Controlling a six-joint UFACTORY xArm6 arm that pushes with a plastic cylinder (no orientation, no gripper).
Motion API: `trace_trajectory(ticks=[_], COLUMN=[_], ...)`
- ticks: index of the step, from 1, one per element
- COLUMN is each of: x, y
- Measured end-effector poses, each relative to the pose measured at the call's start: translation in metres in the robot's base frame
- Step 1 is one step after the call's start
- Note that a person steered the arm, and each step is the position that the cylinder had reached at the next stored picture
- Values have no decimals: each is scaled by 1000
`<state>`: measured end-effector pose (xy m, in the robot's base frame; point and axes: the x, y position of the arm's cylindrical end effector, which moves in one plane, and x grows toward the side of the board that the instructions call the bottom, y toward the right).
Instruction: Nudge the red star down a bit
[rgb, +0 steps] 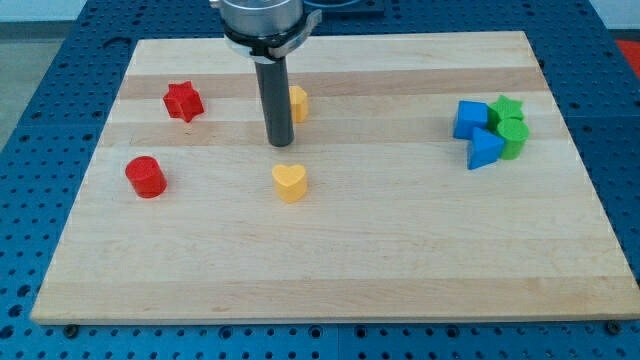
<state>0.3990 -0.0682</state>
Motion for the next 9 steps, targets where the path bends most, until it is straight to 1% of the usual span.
trace_trajectory(ticks=[1, 2, 3, 5, 6, 7, 8, 9], x=[0, 1, 1, 7, -1, -14, -88, -99], y=[-21, -57, -60, -125, -159, -188, -194, -194])
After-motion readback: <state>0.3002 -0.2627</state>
